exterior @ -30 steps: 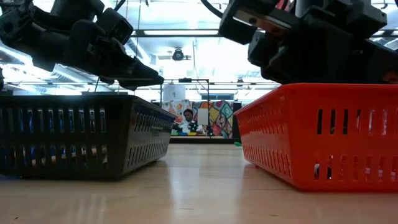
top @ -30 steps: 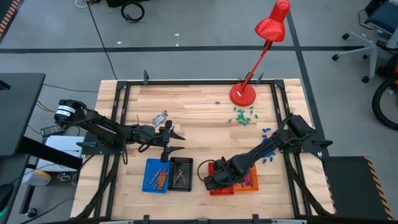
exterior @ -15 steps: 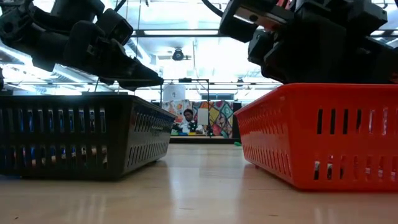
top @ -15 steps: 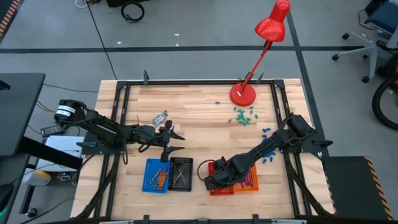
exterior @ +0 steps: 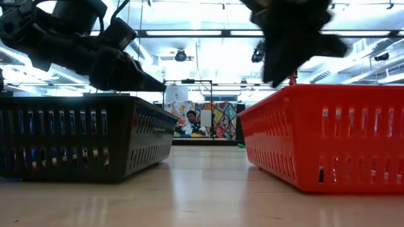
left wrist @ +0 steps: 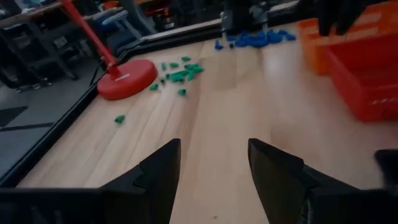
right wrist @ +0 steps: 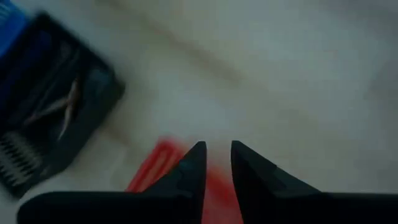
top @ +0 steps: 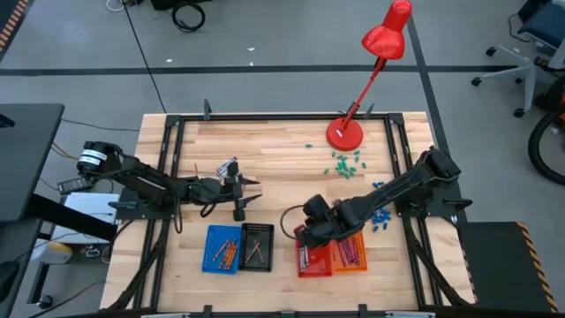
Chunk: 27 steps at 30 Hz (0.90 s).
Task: Sort crayons
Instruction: Put the violet crayon into the orange basket
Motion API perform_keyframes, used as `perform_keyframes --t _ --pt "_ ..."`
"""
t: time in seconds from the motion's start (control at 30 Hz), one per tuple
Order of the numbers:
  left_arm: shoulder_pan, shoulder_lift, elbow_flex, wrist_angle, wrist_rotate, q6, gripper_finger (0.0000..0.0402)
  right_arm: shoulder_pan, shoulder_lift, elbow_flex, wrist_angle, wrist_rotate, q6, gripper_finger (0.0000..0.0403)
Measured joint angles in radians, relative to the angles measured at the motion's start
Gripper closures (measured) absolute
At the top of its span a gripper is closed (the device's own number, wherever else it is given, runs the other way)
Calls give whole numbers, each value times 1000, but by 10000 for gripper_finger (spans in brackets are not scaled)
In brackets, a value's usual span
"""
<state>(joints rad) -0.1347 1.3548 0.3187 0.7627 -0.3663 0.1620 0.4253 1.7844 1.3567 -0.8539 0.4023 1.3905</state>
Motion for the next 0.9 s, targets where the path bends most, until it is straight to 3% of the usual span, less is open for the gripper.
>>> perform_keyframes --t 0.2,0.33,0.6,0.9 --pt "52 0 1 -73 -7 -26 204 -68 13 -10 27 295 -320 330" --pt "121 0 1 -176 -7 -101 213 -120 13 -24 83 412 -502 330" --pt "249 0 1 -393 -7 -280 220 -180 13 -24 236 418 -814 330" --pt "265 0 1 -466 101 -416 221 -227 13 -67 252 389 -879 331"
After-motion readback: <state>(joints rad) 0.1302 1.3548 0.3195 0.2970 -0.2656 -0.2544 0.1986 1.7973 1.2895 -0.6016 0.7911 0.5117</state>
